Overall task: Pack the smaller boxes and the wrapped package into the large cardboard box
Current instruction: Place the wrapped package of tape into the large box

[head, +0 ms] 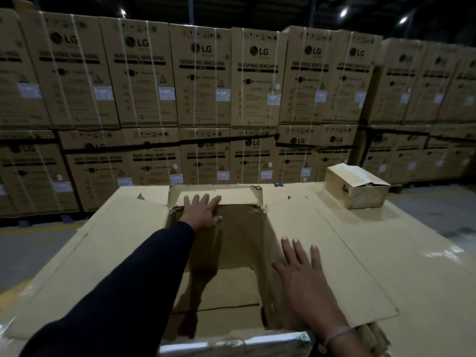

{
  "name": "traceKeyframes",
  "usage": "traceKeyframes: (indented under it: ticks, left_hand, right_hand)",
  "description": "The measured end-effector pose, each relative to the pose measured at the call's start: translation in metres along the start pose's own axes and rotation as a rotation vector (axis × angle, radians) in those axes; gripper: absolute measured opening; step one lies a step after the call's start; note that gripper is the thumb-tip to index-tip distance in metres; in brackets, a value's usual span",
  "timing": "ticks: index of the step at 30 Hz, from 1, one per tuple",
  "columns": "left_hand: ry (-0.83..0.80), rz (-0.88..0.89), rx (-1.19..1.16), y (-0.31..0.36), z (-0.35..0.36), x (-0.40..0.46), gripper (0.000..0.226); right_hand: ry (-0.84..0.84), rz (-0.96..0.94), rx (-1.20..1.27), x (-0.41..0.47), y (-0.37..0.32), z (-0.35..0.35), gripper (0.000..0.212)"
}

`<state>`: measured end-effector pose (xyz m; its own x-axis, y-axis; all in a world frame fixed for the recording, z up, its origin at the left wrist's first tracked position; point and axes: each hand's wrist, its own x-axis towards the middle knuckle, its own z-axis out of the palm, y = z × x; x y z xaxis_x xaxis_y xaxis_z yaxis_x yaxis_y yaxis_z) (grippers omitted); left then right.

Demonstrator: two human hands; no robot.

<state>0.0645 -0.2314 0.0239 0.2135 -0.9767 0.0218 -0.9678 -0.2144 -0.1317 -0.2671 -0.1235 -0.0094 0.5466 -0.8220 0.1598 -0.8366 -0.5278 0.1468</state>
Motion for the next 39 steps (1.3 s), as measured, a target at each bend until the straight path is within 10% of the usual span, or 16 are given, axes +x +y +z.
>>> traceKeyframes:
  ticks: [14, 20, 27, 31, 33, 35, 39]
  left_hand:
    - [-0.283, 0.201, 0.106, -0.048, -0.022, -0.089, 0.094]
    - [-0.101, 0.210, 0.006, -0.084, -0.012, -0.174, 0.078]
    - [0.109, 0.203, -0.164, -0.094, -0.002, -0.203, 0.059]
    - [0.179, 0.193, -0.249, -0.091, 0.001, -0.202, 0.053]
    - [0.233, 0.154, -0.311, -0.089, -0.002, -0.208, 0.049]
    - [0.286, 0.118, -0.344, -0.089, -0.002, -0.213, 0.046]
    - [0.297, 0.078, -0.350, -0.092, 0.000, -0.216, 0.042]
  right_hand:
    - [-0.076, -0.025, -0.080, -0.012, -0.011, -0.031, 0.047]
    - [-0.109, -0.357, -0.236, -0.014, -0.030, -0.054, 0.054]
    - [-0.791, -0.050, 0.341, -0.010, -0.064, -0.097, 0.021]
    - [-1.003, 0.063, 0.541, 0.037, -0.025, -0.015, 0.039]
    - [-0.831, 0.141, 0.736, 0.091, 0.016, 0.073, 0.076]
    - [-0.716, 0.218, 0.757, 0.093, 0.039, 0.111, 0.063]
    - [-0.605, 0.056, 0.633, 0.003, -0.065, -0.092, 0.069]
